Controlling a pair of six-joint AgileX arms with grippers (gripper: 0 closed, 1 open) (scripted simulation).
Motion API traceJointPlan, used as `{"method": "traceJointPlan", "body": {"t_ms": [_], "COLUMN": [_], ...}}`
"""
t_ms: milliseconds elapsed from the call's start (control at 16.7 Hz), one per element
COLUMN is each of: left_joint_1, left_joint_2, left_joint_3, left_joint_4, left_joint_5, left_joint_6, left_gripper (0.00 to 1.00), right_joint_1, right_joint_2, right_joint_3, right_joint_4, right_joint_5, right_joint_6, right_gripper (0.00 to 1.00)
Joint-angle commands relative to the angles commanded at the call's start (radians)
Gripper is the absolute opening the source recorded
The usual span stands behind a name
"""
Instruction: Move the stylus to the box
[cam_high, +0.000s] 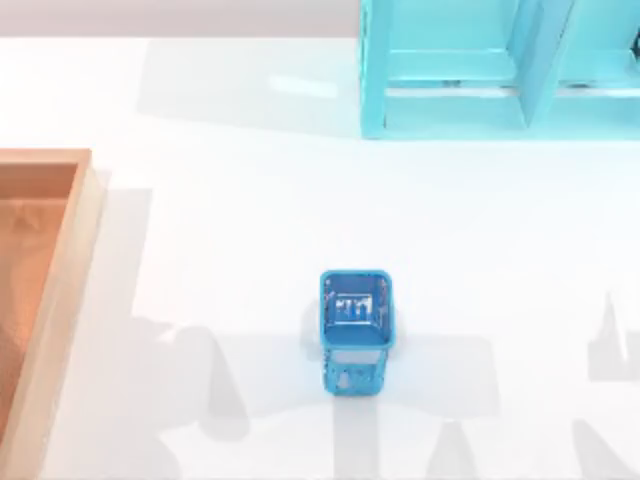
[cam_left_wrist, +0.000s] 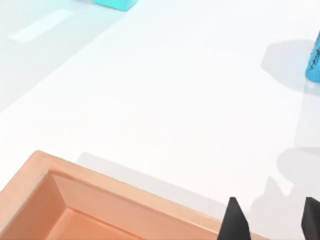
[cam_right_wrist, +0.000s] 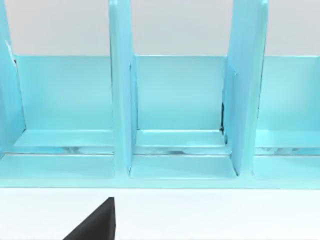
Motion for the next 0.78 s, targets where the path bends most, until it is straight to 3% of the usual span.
{"method": "traceJointPlan", "body": {"t_ms": [60, 780], "left_joint_1": [0.000, 0.000], "left_joint_2": [0.000, 0.000], "left_joint_3": [0.000, 0.000], "left_joint_4": [0.000, 0.000], "left_joint_5": [0.000, 0.000], "left_joint_6": [0.000, 0.000], "left_gripper": [0.00, 0.90], "right_joint_1": [0.000, 0.000], "right_joint_2": [0.000, 0.000], "right_joint_3": [0.000, 0.000], "right_joint_4": [0.000, 0.000], "right_joint_5": [0.000, 0.000], "right_joint_6": [0.000, 0.000], "right_gripper": [1.00, 1.00]}}
